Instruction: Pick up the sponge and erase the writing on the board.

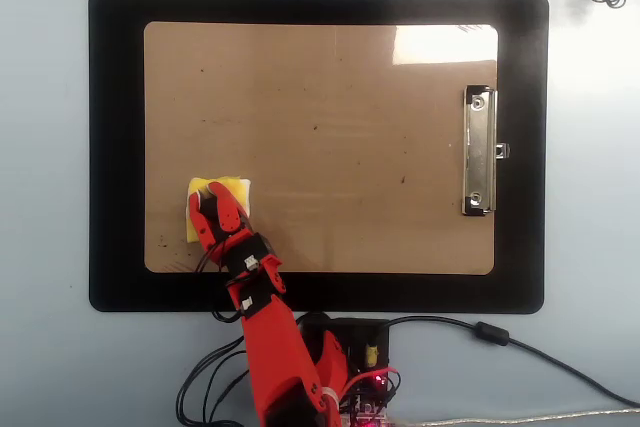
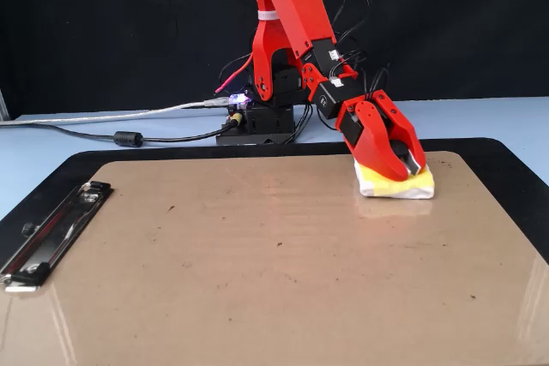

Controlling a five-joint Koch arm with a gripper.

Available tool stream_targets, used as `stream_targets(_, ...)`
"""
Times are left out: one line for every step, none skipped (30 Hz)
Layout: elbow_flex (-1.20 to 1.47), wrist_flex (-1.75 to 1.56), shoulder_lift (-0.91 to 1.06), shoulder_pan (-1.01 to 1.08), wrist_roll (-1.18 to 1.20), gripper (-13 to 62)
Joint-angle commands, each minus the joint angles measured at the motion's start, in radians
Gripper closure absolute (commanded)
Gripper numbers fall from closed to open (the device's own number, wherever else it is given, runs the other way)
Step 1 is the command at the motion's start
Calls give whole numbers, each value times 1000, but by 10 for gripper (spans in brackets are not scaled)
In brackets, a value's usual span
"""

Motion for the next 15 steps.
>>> stream_targets(-104,-12,-92,-15,-41,574)
stream_targets(-189,-14,-175,-14,-41,574)
stream_targets(-252,-14,-236,-12,-41,574)
stream_targets(-318,-14,-290,-8,-41,574)
stream_targets(-371,-9,-328,0,-40,574)
stream_targets(-417,-2,-350,17,-38,574)
stream_targets(-420,17,-334,28,-38,574)
stream_targets(-411,52,-281,32,-37,574)
stream_targets(-396,115,-198,34,-38,574)
stream_targets(-379,227,-75,34,-41,574)
stream_targets(-376,337,21,32,-46,574)
stream_targets(-377,457,114,29,-54,575)
stream_targets(-377,580,196,29,-60,574)
stream_targets(-388,713,288,25,-71,574)
stream_targets(-400,793,344,12,-87,574)
